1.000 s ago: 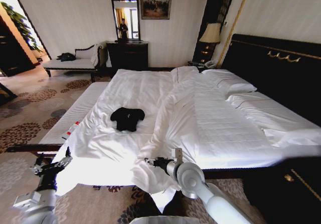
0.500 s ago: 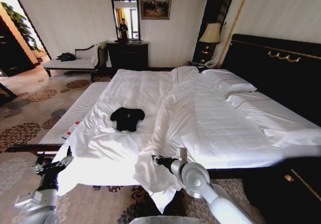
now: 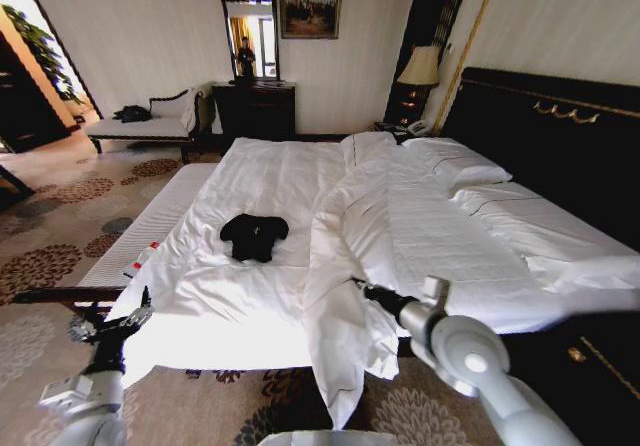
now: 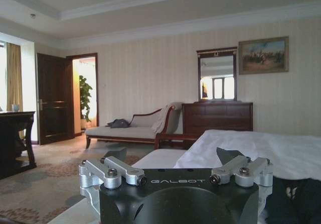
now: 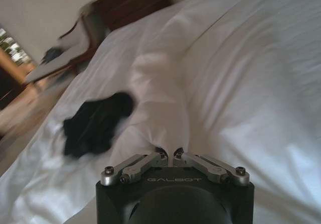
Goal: Fold the clothes on the bed.
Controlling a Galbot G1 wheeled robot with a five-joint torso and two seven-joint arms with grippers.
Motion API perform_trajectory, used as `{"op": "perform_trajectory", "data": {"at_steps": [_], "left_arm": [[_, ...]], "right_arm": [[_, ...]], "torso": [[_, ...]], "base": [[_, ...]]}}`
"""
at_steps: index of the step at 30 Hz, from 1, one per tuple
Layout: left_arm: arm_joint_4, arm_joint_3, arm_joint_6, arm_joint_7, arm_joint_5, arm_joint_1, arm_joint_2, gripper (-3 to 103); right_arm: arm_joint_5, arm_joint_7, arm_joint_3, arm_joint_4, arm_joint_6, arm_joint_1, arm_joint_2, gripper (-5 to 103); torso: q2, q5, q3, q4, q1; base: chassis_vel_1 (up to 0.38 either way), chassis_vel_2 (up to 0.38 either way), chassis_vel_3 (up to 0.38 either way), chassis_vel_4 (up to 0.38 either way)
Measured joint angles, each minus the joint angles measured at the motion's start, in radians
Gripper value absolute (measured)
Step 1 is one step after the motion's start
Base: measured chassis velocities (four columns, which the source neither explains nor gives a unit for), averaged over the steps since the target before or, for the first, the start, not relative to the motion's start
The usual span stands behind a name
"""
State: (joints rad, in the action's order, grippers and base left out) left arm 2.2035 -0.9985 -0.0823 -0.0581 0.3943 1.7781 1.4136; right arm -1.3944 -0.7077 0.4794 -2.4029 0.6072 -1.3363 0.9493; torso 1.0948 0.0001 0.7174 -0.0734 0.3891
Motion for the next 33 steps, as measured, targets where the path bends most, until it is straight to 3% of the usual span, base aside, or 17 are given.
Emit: {"op": "perform_trajectory", "data": {"at_steps": [15,33], "left_arm": [[0.016,0.042,-0.005,-0.002,0.016,-0.023,-0.016,100],[-0.023,0.064,-0.002,-0.003,0.032,-0.058,-0.045,100]], "right_arm": [[0.113,0.024,0.396,0.15,-0.088,-0.068,0.18,1],[0.13,0.091,0.67,0.407,-0.213,-0.024,0.18,1]], "torso": [[0.0,0.0001,0.0,-0.0001,0.0],[0.0,0.0004,0.0,0.0,0.0]], "base": [[0.0,0.0,0.0,0.0],[0.0,0.0,0.0,0.0]]}}
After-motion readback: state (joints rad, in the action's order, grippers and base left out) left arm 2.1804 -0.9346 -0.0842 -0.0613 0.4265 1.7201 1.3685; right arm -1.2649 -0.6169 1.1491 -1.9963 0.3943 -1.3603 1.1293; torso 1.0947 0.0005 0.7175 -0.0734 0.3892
